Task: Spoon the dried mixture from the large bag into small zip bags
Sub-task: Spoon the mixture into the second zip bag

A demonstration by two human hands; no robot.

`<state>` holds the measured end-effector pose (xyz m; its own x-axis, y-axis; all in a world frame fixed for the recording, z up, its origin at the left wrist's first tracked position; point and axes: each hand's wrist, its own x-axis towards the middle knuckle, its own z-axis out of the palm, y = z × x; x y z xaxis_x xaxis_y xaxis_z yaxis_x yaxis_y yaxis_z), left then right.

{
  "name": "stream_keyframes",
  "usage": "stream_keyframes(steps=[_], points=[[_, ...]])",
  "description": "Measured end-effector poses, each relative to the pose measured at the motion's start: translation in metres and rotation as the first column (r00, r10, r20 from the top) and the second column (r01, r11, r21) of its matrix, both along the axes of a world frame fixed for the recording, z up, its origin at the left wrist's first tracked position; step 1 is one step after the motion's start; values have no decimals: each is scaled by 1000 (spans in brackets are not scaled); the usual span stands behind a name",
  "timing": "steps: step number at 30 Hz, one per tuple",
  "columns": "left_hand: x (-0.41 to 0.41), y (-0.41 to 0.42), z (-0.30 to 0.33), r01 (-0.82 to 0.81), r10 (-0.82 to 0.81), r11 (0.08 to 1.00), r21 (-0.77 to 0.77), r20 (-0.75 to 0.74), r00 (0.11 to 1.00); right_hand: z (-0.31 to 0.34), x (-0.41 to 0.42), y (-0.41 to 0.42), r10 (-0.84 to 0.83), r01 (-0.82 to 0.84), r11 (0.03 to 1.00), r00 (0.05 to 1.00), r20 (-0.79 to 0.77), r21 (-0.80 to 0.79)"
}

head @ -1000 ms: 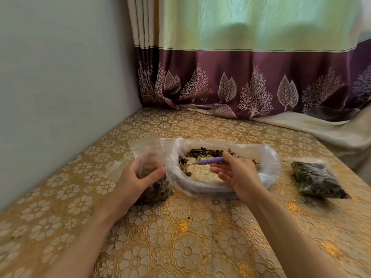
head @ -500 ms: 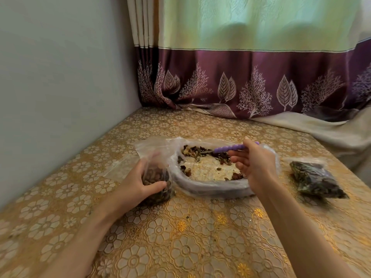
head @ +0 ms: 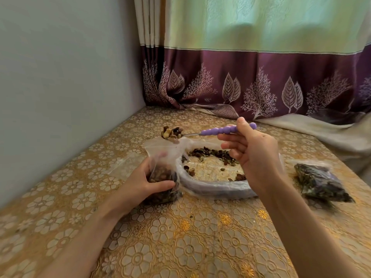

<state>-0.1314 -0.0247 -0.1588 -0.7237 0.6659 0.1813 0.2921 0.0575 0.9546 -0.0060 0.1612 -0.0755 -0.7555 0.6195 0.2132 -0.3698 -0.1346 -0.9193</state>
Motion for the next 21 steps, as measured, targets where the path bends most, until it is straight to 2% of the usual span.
stream_keyframes(steps=[6,13,17,21], points=[[2,1,1,-14,13,1000,7,31,999,0,-2,-2,135,-133,988,991,-19,78],[4,2,2,-28,27,999,27,42,999,0,-1,2,152,-146,983,988,-43,109],[4,2,3,-21,19,999,28,41,999,-2,-1,8,76,-71,995,994,-77,65],[3,2,1,-21,20,999,42,31,999,-10,-4,21,-104,104,994,994,-34,18]])
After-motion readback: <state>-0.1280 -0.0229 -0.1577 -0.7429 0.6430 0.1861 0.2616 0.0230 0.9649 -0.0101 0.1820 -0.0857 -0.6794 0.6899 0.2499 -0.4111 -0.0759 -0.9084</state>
